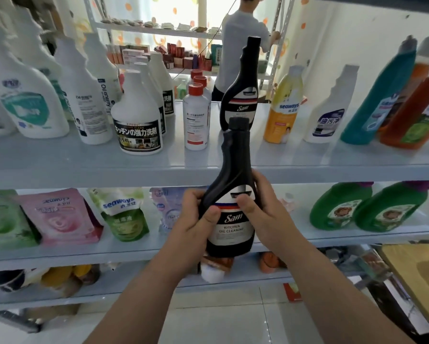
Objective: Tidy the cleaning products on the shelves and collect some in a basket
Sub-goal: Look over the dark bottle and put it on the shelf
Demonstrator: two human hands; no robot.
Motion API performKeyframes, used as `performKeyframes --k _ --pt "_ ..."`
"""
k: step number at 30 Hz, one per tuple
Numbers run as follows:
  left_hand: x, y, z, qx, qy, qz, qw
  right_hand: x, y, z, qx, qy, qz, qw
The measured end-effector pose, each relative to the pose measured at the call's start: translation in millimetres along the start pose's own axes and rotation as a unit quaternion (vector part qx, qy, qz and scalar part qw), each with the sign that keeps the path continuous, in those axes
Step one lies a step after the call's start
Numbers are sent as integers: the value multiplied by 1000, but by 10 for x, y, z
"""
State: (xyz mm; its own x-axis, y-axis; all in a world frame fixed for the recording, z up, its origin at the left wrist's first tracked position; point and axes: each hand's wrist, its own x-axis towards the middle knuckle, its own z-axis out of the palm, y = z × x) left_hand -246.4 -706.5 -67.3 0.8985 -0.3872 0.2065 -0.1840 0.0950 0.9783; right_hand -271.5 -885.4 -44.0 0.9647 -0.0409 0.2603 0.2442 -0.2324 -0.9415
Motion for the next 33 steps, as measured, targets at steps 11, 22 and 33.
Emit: performKeyframes --k 11,22,33 --pt "1176 557 340 87 49 101 990 1081 -443 -412 31 95 -33 994" --pt "1418 6 96 604 91 169 773 1693 -110 -563 -19 189 -66 980" --pt "1462 -175 121 622 156 248 726 2047 86 -463 -75 221 -70 970"
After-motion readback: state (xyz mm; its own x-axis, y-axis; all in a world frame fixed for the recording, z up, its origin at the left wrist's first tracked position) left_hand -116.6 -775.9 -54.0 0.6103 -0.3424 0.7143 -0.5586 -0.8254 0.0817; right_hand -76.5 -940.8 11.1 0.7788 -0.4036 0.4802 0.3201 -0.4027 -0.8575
